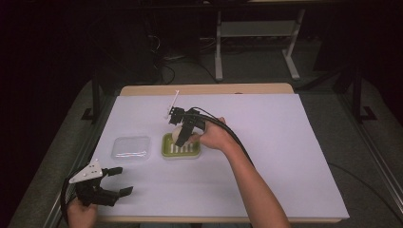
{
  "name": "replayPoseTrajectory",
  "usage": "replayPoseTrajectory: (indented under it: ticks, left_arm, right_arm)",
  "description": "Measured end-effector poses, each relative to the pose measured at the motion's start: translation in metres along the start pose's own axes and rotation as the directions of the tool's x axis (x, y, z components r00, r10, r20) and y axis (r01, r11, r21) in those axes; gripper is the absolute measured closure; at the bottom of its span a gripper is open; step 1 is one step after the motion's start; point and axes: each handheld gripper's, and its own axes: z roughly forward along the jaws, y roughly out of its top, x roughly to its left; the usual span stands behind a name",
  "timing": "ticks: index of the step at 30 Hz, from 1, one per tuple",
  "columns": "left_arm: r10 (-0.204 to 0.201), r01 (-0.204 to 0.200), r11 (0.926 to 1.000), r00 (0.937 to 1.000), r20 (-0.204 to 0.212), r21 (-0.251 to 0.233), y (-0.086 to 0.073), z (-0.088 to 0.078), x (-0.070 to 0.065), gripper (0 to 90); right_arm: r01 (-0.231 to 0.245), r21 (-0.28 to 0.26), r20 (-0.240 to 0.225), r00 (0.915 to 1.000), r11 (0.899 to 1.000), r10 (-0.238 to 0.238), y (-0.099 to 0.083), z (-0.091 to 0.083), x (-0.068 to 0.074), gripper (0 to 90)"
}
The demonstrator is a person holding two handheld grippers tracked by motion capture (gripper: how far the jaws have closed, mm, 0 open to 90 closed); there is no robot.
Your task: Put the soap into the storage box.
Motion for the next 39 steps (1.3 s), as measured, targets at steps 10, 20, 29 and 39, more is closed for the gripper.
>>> replayPoseTrajectory:
  ticks: [10, 20, 29, 39]
  left_arm:
    - [-0.005, 0.005, 1.0000, 1.0000, 0.001, -0.004, 0.000, 0.000, 0.000, 12.9]
    - [-0.005, 0.005, 1.0000, 1.0000, 0.002, -0.001, 0.000, 0.000, 0.000, 12.9]
    - [-0.002, 0.002, 1.0000, 1.0000, 0.001, -0.003, 0.000, -0.001, 0.000, 12.9]
    - [-0.003, 0.003, 1.0000, 1.0000, 0.002, -0.004, 0.000, 0.000, 0.000, 12.9]
  right_arm:
    - [-0.002, 0.007, -0.007, 1.0000, 1.000, 0.002, 0.003, 0.007, -0.001, 23.6]
    - [-0.005, 0.017, -0.015, 0.9999, 1.000, 0.006, 0.003, 0.015, -0.001, 23.6]
    - [-0.002, 0.029, -0.019, 0.9998, 1.000, 0.003, 0.004, 0.021, 0.000, 23.6]
    - [-0.003, 0.033, -0.020, 0.9998, 0.999, 0.003, 0.003, 0.023, 0.001, 23.5]
